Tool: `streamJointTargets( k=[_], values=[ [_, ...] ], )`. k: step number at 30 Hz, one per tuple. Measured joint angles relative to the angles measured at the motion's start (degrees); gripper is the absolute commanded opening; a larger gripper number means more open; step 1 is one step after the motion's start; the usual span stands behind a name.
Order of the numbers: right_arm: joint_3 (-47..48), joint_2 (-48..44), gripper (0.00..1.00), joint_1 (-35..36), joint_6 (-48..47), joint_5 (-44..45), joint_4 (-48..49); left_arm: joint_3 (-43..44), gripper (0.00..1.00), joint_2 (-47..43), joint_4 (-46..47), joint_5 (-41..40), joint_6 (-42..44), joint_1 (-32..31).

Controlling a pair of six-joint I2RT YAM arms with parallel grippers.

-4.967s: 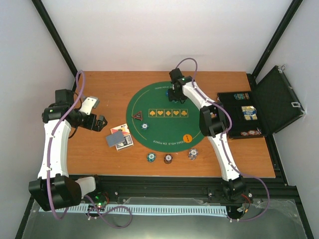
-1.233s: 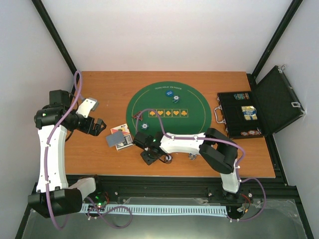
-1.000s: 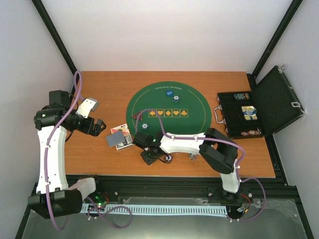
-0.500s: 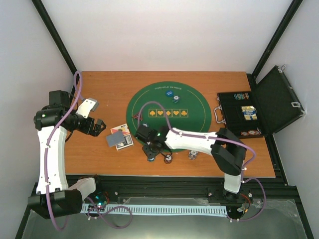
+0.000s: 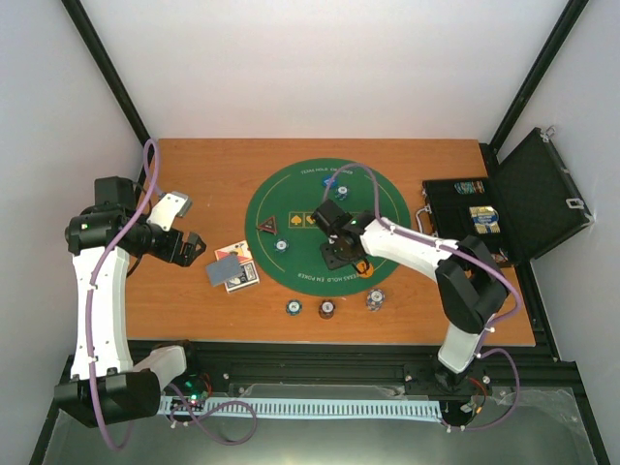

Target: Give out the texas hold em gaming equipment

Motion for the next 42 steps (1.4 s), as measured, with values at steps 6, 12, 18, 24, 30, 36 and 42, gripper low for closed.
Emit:
streamJointTargets(
  k=[6, 12, 18, 24, 30, 36, 42],
  values=[
    [-0.5, 1.0, 0.22, -3.3, -1.0, 0.2, 1.0, 0.0, 1.0, 0.0, -0.1, 0.0, 0.1, 0.0],
    [-3.5, 3.5, 0.22, -3.3, -1.3, -1.1, 3.2, 0.0, 1.0, 0.0, -0.2, -0.1, 0.3, 0.0],
    [-6.7, 4.5, 0.24, -3.4, -1.2, -1.3, 5.0, 0.0, 1.0, 0.0, -0.2, -0.4, 0.6, 0.0],
    [-7.0, 4.5, 0.33, -3.6, -1.2, -1.9, 6.0, 0.0, 1.0, 0.0, -0.2, -0.4, 0.7, 0.0],
    [-7.0, 4.5, 0.51, -3.6, -1.2, -2.0, 6.1, 0.0, 1.0, 0.0, -0.2, -0.4, 0.7, 0.0],
    [-6.6, 4.5, 0.65, -3.7, -0.9, -1.9, 5.9, 0.1, 1.0, 0.0, -0.2, -0.4, 0.8, 0.0],
    [-4.4, 3.2, 0.67, -3.3, -0.6, -1.9, 3.7, 0.2, 1.0, 0.0, -0.3, -0.4, 0.8, 0.0]
  ],
)
